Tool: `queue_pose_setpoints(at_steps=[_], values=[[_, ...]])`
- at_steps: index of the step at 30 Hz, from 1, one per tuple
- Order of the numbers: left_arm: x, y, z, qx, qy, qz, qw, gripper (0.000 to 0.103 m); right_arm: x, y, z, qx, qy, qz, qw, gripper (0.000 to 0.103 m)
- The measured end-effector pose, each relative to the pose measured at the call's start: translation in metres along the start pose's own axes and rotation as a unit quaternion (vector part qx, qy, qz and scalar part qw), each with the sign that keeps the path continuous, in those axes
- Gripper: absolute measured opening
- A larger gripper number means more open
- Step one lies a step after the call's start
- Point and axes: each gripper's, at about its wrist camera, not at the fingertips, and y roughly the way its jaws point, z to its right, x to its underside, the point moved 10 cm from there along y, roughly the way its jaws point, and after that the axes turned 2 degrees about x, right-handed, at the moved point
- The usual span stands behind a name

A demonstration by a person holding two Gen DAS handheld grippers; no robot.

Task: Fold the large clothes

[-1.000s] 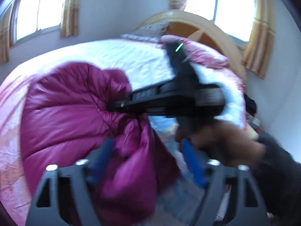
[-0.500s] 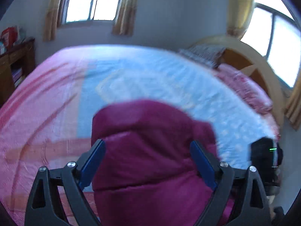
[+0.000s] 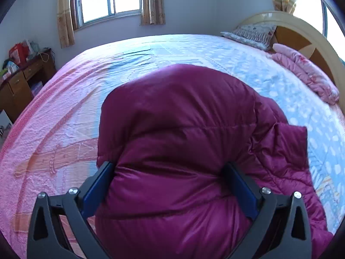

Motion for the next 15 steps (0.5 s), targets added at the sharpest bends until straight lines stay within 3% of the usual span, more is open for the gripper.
queue_pose_setpoints(at_steps=[3, 7, 15], values=[[-0.001, 0.001, -0.003, -0.003, 0.002, -0.001, 1.0000, 0.103, 0.024, 0.005, -0.004, 0.010, -0.005, -0.032, 0.999, 0.002], [-0.002, 0.003, -0.003, -0.005, 0.003, -0.001, 1.0000, 0.103, 0.053, 0.004, 0.021, 0.057, 0.009, -0.057, 0.997, 0.002], [-0.002, 0.005, 0.001, -0.013, 0.011, 0.001, 0.9999, 0.103, 0.084, 0.018, 0.051, 0.046, 0.063, -0.061, 0.995, 0.002]])
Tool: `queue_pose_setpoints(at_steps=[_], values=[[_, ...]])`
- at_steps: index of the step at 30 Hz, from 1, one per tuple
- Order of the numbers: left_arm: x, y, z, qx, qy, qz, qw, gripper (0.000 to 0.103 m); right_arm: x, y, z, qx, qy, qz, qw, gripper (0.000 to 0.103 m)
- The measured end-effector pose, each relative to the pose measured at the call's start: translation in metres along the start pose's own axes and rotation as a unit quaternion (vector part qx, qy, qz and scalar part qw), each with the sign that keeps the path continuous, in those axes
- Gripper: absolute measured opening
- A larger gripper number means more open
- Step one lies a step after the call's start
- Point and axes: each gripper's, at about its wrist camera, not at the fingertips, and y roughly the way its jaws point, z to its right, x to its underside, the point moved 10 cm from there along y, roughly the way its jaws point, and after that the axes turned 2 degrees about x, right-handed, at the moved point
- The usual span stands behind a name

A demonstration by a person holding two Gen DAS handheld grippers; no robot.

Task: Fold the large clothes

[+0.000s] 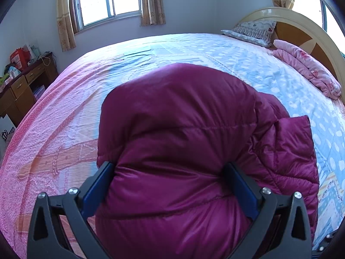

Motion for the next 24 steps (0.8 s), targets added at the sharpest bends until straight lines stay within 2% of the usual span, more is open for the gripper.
queue_pose_setpoints(at_steps=[7, 9, 11, 12, 15, 18, 20, 24], values=[[0.001, 0.001, 0.004, -0.002, 0.009, 0.007, 0.9999, 0.103, 0.015, 0.009, 0.028, -0.026, 0.068, 0.004, 0.997, 0.000], [0.002, 0.000, 0.004, -0.008, 0.012, 0.013, 0.9998, 0.103, 0.017, -0.004, 0.023, -0.039, 0.095, -0.008, 0.995, 0.000], [0.002, 0.002, 0.002, -0.010, 0.008, 0.015, 0.9998, 0.103, 0.008, -0.014, 0.018, -0.025, 0.078, -0.027, 0.996, 0.000], [0.002, 0.004, 0.000, -0.008, -0.002, 0.014, 0.9999, 0.103, -0.002, -0.024, 0.016, -0.018, 0.064, -0.025, 0.997, 0.001], [0.003, 0.014, -0.009, -0.009, -0.038, 0.004, 0.9992, 0.103, -0.050, -0.047, -0.004, -0.019, 0.010, 0.020, 1.000, 0.002], [0.003, 0.016, -0.006, -0.032, -0.031, 0.003, 0.9990, 0.103, -0.104, -0.048, -0.009, 0.012, -0.031, 0.048, 0.998, 0.002], [0.003, 0.016, -0.004, -0.042, -0.025, 0.005, 0.9988, 0.103, -0.136, -0.029, -0.007, 0.029, -0.047, 0.050, 0.997, 0.002], [0.004, 0.017, -0.004, -0.046, -0.026, 0.004, 0.9986, 0.103, -0.172, 0.037, -0.007, 0.016, -0.054, 0.001, 0.998, 0.002]])
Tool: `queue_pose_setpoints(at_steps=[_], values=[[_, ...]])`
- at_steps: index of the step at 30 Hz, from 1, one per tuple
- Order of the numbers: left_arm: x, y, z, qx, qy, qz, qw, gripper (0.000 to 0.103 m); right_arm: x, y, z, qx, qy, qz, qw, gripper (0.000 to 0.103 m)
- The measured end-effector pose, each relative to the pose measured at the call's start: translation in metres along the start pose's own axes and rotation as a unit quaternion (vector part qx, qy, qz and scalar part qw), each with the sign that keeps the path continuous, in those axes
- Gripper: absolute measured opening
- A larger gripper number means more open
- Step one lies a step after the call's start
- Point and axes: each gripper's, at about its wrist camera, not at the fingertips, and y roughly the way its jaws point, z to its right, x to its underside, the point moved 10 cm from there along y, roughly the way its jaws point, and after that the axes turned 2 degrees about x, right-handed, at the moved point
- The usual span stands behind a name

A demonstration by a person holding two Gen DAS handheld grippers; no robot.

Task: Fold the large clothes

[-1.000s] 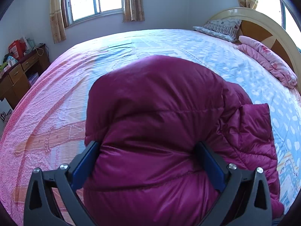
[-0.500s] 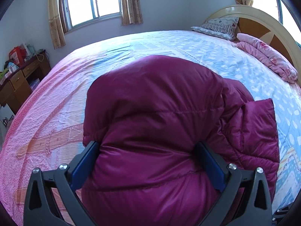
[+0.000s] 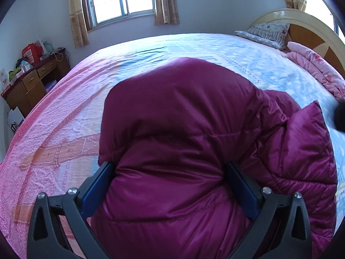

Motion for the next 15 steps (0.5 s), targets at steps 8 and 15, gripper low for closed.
queue_pose_setpoints(at_steps=[8, 15], values=[[-0.001, 0.013, -0.002, -0.010, -0.015, -0.027, 0.9995, 0.103, 0.015, 0.080, 0.058, 0.131, -0.025, -0.017, 0.991, 0.001], [0.002, 0.012, -0.001, -0.016, -0.016, -0.029, 0.9993, 0.103, 0.016, 0.078, 0.080, 0.035, 0.092, -0.010, 0.995, 0.000]])
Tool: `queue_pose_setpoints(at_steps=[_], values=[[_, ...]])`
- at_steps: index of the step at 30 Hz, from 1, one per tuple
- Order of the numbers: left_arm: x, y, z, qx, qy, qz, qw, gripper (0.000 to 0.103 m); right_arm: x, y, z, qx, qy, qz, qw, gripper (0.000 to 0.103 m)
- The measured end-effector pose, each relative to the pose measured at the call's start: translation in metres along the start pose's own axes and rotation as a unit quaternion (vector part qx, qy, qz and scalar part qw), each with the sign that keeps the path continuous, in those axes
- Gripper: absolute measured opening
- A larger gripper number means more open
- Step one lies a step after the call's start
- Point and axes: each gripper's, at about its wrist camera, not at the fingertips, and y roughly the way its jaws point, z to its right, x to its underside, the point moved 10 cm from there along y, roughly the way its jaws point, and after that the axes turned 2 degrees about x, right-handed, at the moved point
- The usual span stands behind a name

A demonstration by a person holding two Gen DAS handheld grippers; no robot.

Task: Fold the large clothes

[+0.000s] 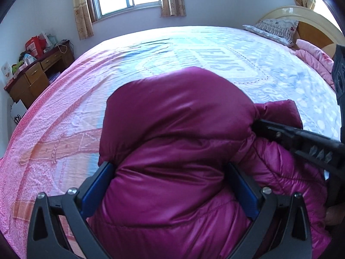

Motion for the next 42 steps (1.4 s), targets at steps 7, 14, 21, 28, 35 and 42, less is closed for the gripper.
queue_pose_setpoints(at_steps=[7, 14, 21, 28, 35, 42], values=[[0.000, -0.002, 0.000, -0.002, 0.000, 0.003, 1.0000, 0.103, 0.008, -0.095, -0.009, 0.010, 0.036, 0.097, 0.995, 0.002], [0.000, -0.004, 0.002, -0.013, 0.005, 0.005, 0.9999, 0.103, 0.051, -0.061, -0.026, 0.077, -0.045, 0.016, 0.996, 0.002], [0.001, -0.003, 0.001, -0.021, 0.009, 0.004, 0.9997, 0.103, 0.068, -0.057, -0.010, 0.044, 0.009, 0.022, 0.999, 0.001], [0.000, -0.004, -0.002, -0.008, 0.003, 0.004, 1.0000, 0.103, 0.065, -0.102, -0.009, -0.002, 0.071, 0.068, 0.995, 0.020], [-0.002, -0.004, -0.004, 0.018, -0.014, 0.002, 0.9997, 0.103, 0.082, -0.088, 0.000, 0.010, 0.081, 0.052, 0.995, 0.091], [-0.003, -0.008, -0.010, 0.113, -0.055, -0.002, 0.9921, 0.103, 0.102, -0.070, -0.035, -0.006, 0.000, 0.026, 1.000, 0.076]])
